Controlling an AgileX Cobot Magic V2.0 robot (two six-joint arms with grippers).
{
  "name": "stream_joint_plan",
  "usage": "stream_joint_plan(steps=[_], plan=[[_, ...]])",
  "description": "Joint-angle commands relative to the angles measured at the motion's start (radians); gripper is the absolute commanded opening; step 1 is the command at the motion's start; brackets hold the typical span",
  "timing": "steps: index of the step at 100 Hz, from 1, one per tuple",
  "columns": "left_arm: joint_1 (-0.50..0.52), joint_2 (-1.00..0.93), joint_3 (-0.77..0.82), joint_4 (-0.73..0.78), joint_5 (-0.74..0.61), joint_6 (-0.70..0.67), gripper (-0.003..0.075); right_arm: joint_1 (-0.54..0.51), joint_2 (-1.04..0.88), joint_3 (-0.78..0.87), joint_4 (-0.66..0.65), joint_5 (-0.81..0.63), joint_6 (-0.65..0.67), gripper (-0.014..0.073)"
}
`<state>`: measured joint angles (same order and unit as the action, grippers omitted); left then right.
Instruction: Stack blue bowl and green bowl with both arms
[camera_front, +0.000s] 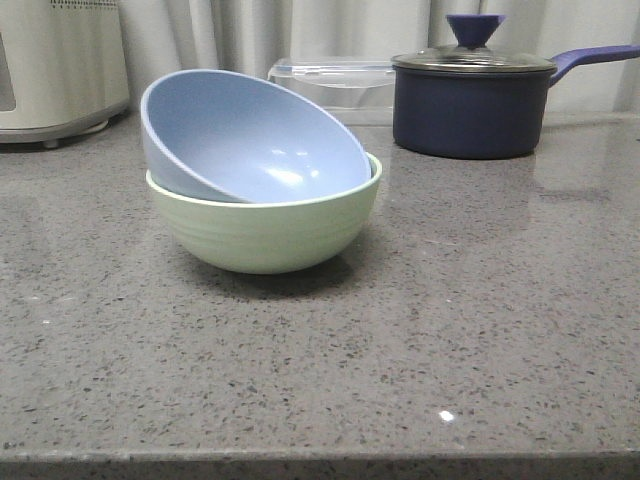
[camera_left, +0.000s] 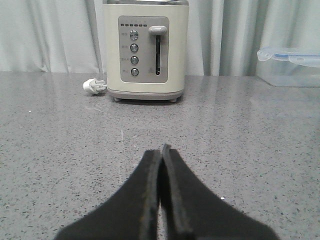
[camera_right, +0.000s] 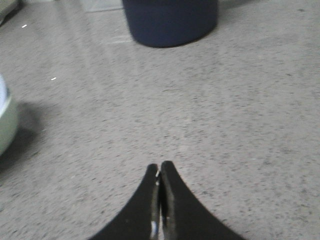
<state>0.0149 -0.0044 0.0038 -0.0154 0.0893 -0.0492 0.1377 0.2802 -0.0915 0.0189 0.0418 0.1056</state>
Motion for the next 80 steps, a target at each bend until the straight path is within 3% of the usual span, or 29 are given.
stream_joint_plan(steps=[1,22,43,80], plan=[[0.0,-0.034,0.038,0.0,-0.081,-0.01,-0.002,-0.013,-0.027,0.027,-0.069,-0.166,0.062,-0.0069],[0.0,-0.034,0.038,0.0,-0.081,-0.01,-0.002,-0.051,-0.152,0.119,-0.087,-0.188,0.089,-0.0069],[0.0,-0.034,0.038,0.0,-0.081,-0.01,-0.002,-0.07,-0.31,0.118,-0.087,-0.063,0.089,-0.0069],[0.0,-0.034,0.038,0.0,-0.081,-0.01,-0.002,-0.071,-0.308,0.118,-0.087,-0.033,0.089,-0.0069]])
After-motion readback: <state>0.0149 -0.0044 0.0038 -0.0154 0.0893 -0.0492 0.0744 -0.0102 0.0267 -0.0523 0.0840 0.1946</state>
